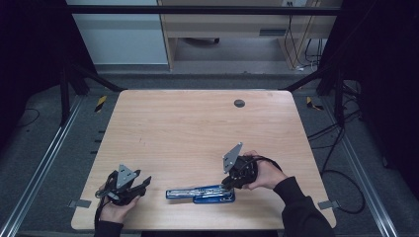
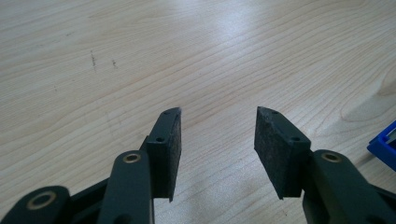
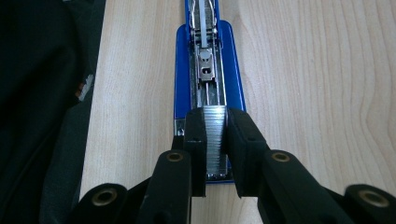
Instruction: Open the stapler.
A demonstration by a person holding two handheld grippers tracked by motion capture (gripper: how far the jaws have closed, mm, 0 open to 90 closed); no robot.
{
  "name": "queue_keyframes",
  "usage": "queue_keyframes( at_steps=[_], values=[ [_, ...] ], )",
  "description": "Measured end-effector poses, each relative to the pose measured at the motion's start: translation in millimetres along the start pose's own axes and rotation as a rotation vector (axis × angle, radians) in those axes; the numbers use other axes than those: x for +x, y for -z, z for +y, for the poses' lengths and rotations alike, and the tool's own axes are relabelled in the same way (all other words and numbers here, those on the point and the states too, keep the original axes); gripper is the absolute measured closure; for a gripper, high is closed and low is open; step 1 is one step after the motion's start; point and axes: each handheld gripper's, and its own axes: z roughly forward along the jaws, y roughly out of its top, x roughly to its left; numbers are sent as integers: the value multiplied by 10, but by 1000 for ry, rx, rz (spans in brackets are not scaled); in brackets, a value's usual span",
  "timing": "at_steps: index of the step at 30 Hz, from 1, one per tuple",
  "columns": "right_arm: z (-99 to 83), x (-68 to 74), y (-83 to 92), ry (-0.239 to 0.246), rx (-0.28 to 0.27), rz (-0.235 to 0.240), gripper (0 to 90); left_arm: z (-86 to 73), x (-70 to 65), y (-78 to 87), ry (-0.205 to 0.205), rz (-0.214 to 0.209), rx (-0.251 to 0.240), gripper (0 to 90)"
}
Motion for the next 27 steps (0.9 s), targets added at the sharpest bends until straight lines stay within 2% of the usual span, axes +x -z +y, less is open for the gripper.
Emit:
queue_keyframes(
  at_steps=[5,10,19,27],
  values=[
    [8,-9,-40,17,14,6,784,-2,1,0,2,0,-1,513],
    [-2,-11,-56,9,27,2,784,-3,2,-4,0,0,2,512],
    [6,6,-50,28,19,5,784,-2,2,-6,-1,1,1,513],
    [15,17,-62,24,24,5,784,-3,2,-5,0,2,2,513]
  ],
)
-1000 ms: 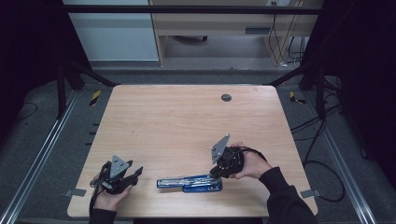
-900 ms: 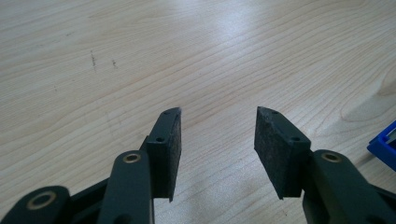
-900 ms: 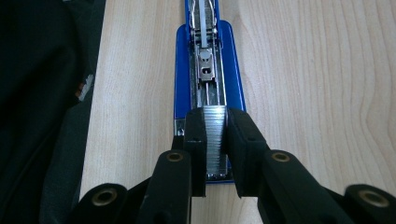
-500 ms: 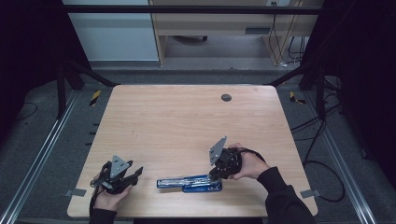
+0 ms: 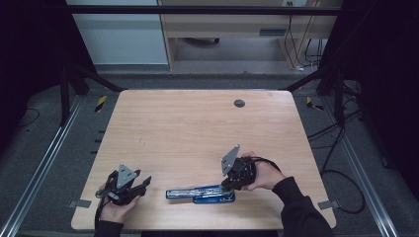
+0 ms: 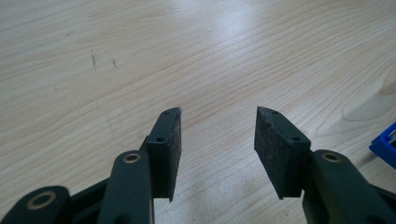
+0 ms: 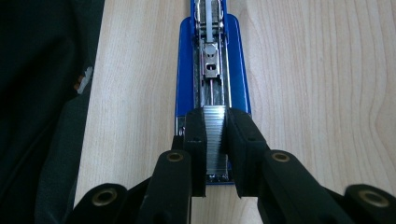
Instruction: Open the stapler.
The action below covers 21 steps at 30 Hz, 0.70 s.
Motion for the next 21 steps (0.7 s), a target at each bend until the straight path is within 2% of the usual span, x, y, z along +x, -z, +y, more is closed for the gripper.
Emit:
queue_keyframes(
  at_steps=[11,21],
  values=[
    [29,0,-52,26,8,5,784,1,1,2,0,0,-1,513],
    [33,-9,-72,20,17,6,785,0,7,3,0,-2,1,512]
  ],
)
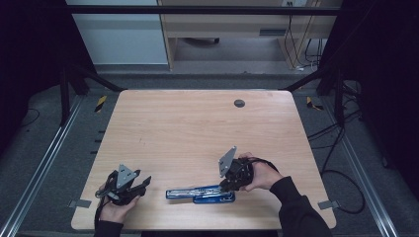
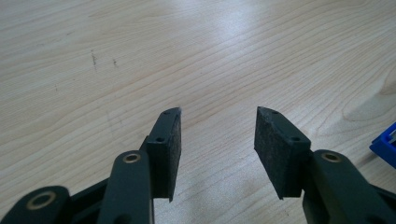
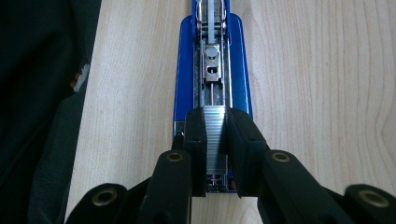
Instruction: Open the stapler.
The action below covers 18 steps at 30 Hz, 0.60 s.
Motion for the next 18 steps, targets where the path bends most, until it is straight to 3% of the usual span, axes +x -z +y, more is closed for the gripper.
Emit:
queue_keyframes(
  at_steps=[18],
  values=[
    [-51,25,-4,2,0,-19,784,1,-2,-4,0,1,0,511]
  ],
)
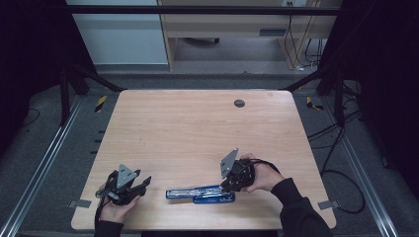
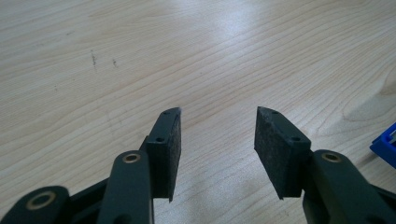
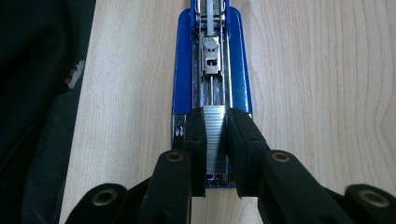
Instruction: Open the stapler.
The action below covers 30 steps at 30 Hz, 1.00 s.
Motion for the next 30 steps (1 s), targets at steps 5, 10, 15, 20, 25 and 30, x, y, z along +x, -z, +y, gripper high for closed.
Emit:
queue_keyframes(
  at_steps=[5,10,15,20,25,30],
  values=[
    [0,10,-14,4,3,-11,783,2,-4,0,-1,0,-1,511],
    [-9,13,-18,-1,2,-18,776,2,-2,1,-2,-3,1,511],
    [-5,15,-19,-17,-1,-21,735,3,-1,3,1,-4,-2,510],
    [-2,25,-17,-21,-8,-23,738,6,0,8,-2,-3,-3,510],
    [-20,8,45,-44,-73,-52,769,8,4,13,5,-5,-12,510],
    [-38,19,109,-104,-144,-108,797,24,-9,38,2,-18,-31,510]
  ],
)
